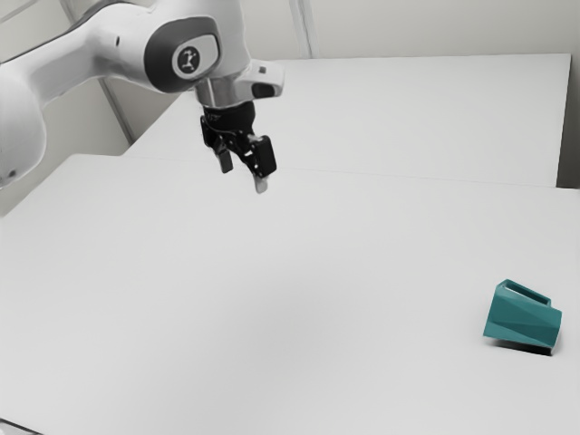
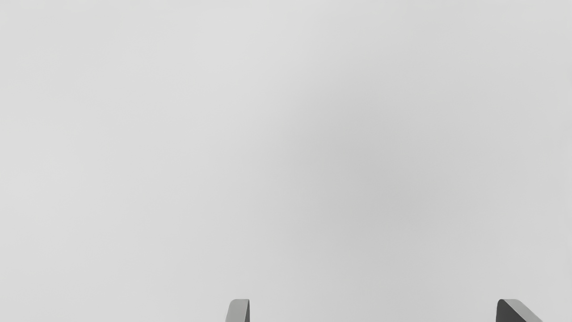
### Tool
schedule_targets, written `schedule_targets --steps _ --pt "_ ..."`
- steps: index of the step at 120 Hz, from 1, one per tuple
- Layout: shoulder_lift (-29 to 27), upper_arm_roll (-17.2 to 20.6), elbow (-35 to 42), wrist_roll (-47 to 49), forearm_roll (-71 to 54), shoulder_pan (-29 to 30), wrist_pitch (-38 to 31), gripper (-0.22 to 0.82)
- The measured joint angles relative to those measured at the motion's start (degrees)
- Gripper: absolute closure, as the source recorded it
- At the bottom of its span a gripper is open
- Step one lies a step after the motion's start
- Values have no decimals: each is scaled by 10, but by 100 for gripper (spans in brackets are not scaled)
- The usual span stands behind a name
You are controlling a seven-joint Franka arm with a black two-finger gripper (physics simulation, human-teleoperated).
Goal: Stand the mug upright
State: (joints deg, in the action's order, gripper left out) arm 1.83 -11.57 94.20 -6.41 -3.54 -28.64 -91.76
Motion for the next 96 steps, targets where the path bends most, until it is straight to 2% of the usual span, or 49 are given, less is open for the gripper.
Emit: schedule_targets --steps 17,38,46,54,84,96 --pt "4 -3 1 -5 5 -15 -38 0" --pt "66 -7 0 11 48 30 -123 0" --pt "86 -40 0 22 81 -6 -158 0" --pt "95 -53 4 34 114 -36 -194 0" --pt "90 -56 110 74 245 -102 -366 1" --pt "94 -52 130 86 275 -130 -421 1"
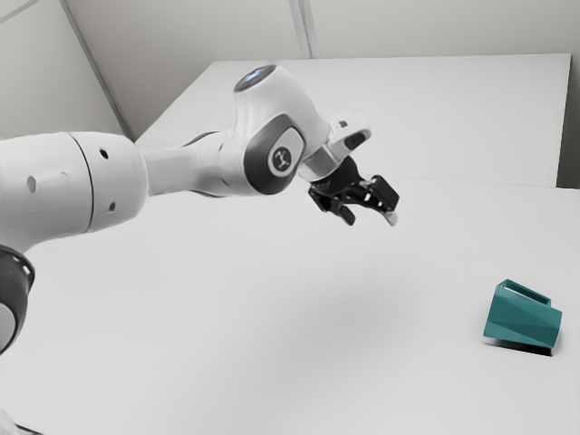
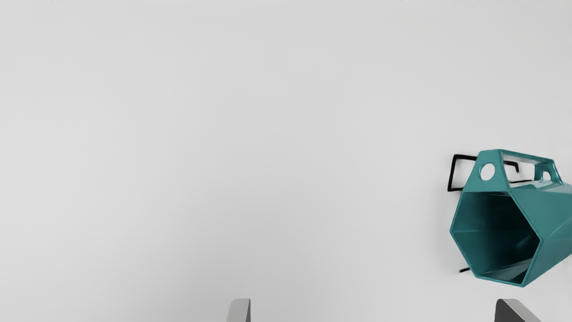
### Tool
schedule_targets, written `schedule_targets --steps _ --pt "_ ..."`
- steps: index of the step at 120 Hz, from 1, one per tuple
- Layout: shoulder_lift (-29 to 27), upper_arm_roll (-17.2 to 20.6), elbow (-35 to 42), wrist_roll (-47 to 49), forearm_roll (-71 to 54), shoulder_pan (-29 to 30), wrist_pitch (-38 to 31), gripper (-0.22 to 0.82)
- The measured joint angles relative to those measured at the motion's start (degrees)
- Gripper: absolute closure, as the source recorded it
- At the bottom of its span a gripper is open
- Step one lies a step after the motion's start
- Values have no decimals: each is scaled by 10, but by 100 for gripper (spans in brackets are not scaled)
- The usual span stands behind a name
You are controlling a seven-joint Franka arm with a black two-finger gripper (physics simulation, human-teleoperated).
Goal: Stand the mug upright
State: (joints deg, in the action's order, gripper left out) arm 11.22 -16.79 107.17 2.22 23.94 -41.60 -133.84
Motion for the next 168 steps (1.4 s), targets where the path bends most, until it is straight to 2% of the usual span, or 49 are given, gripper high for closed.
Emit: schedule_targets --steps 16,39,79,118,168 --pt "18 21 5 13 17 -14 -52 1" --pt "75 42 -3 27 49 -63 -126 1" --pt "208 90 -106 42 72 -66 -205 1" --pt "227 98 -115 53 103 -97 -260 2" --pt "248 123 -117 62 119 -97 -306 7"
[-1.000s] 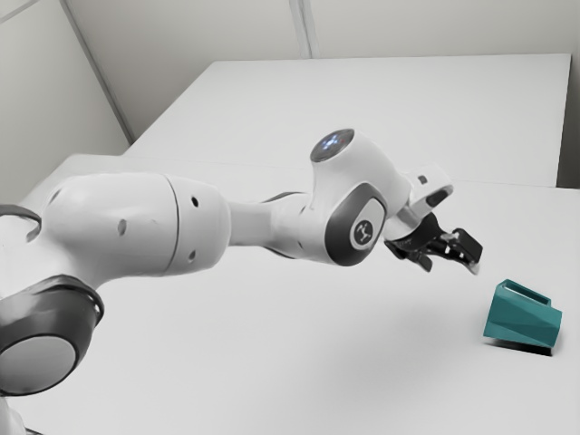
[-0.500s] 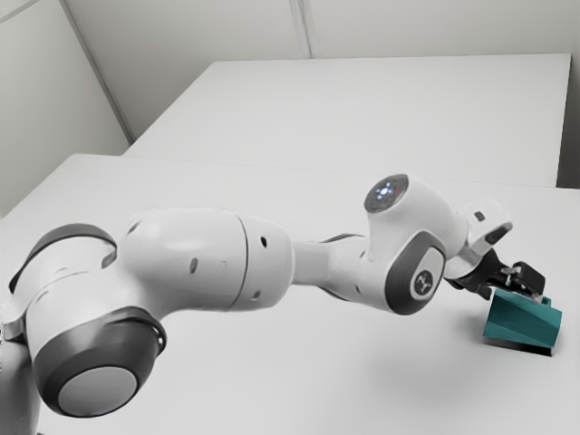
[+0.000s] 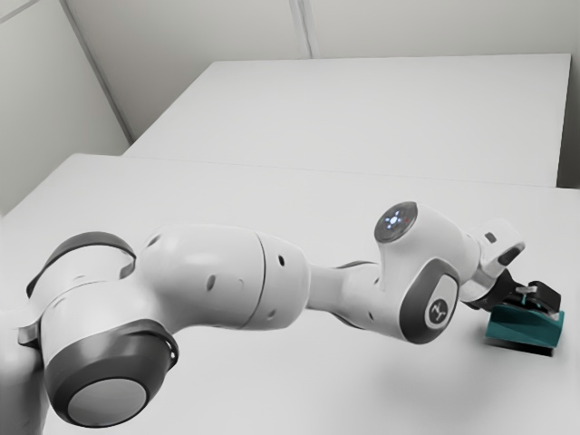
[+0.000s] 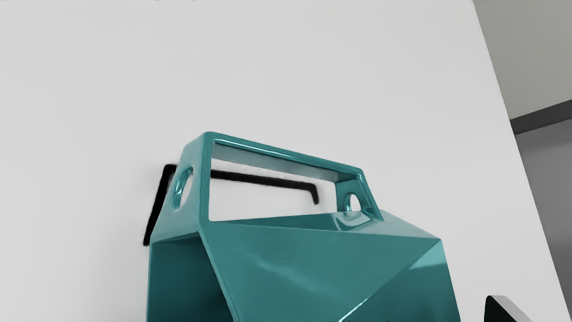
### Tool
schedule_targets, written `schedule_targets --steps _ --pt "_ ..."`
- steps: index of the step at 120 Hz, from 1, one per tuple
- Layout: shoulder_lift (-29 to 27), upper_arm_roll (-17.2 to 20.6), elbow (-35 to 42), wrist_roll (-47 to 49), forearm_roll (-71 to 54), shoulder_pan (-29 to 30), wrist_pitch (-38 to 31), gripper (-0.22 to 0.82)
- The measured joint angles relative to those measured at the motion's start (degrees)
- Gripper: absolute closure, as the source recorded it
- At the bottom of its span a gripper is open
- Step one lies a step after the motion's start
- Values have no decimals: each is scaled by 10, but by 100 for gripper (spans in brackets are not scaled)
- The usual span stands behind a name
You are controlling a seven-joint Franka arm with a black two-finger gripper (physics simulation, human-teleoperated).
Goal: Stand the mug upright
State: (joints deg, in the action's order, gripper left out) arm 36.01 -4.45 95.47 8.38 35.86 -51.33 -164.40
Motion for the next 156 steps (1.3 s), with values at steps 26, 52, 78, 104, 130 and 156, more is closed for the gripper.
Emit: schedule_targets --steps 26,52,78,104,130,156 --pt "2 0 -26 3 -6 -1 -10 38" --pt "16 3 -60 5 -8 -1 -13 64" --pt "26 9 -87 12 -8 -2 -15 74" --pt "26 9 -90 22 -9 -1 -11 77" --pt "9 8 -86 29 -10 -2 1 79" --pt "-40 5 -36 36 -9 0 26 79"
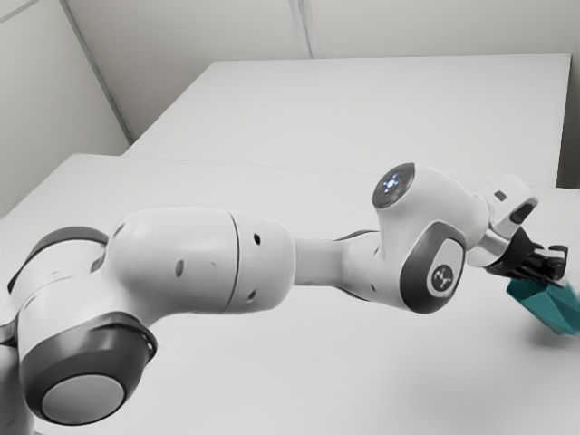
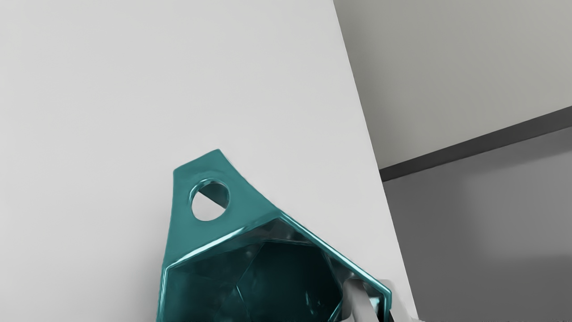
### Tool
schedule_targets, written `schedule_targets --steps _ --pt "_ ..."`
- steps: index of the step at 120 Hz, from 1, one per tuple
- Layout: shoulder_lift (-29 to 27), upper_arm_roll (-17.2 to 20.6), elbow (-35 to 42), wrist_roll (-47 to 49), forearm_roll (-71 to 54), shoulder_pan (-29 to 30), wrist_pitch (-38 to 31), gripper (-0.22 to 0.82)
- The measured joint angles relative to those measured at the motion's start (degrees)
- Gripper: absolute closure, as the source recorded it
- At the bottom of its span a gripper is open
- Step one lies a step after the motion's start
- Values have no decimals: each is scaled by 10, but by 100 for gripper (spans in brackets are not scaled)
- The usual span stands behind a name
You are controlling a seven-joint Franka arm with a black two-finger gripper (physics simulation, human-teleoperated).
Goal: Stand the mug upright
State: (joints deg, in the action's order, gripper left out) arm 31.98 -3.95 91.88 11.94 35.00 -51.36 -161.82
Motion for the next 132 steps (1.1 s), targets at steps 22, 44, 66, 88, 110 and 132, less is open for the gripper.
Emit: schedule_targets --steps 22,44,66,88,110,132 --pt "-82 0 112 8 3 26 23 79" --pt "-141 0 165 16 1 68 75 79" --pt "-196 0 195 26 -41 131 172 79" --pt "-233 0 196 43 -112 192 298 79" --pt "-270 1 199 61 -178 236 414 79" --pt "-296 1 216 77 -252 266 485 79"
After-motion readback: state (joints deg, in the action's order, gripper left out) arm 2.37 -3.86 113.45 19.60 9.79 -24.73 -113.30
